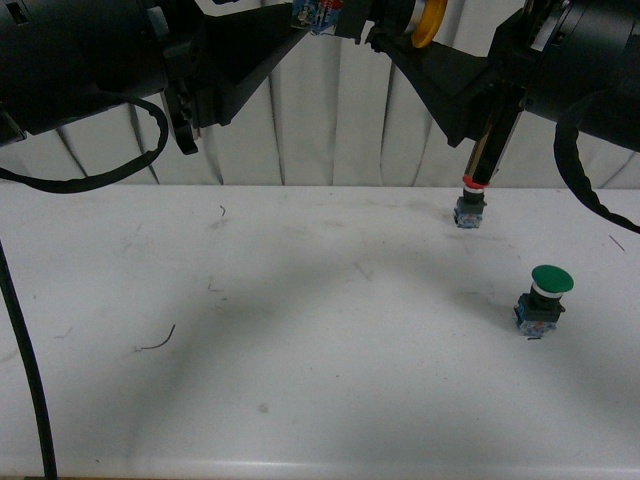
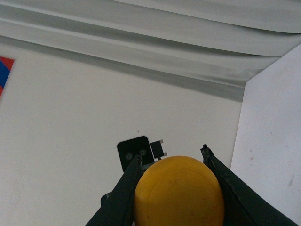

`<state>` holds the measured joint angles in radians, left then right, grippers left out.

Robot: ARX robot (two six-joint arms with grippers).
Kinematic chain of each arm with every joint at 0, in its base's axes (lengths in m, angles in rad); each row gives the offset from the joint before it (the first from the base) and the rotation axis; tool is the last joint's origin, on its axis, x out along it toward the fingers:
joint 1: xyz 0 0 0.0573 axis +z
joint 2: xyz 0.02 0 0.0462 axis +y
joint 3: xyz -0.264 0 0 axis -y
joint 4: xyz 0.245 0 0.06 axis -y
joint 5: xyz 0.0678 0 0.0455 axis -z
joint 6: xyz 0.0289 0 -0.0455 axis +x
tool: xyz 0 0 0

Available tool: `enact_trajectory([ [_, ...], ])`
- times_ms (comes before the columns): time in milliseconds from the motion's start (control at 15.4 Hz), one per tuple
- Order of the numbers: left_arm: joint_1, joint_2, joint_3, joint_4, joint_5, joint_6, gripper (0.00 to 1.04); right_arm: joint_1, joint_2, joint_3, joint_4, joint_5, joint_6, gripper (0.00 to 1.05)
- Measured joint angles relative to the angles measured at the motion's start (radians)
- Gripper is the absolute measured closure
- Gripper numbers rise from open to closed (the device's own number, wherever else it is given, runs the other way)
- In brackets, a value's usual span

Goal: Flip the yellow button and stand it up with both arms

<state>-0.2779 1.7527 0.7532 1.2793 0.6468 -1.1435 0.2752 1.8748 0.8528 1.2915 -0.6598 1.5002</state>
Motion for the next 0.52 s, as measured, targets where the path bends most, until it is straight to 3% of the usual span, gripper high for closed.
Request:
enact_trajectory([
  [195, 0.000, 0.000, 0.000, 0.000, -0.001, 0.000, 0.73, 0.000, 0.000, 0.000, 0.000, 0.000, -0.001, 0.69],
  [260, 0.000, 0.000, 0.000, 0.000, -0.002, -0.002, 0.68, 0.000, 0.000, 0.000, 0.000, 0.000, -0.001, 0.69],
  [520, 0.000, -0.004, 0.000, 0.005, -0.005, -0.004, 0.20, 0.001, 0.000, -0.002, -0.008, 0.001, -0.013, 0.69],
])
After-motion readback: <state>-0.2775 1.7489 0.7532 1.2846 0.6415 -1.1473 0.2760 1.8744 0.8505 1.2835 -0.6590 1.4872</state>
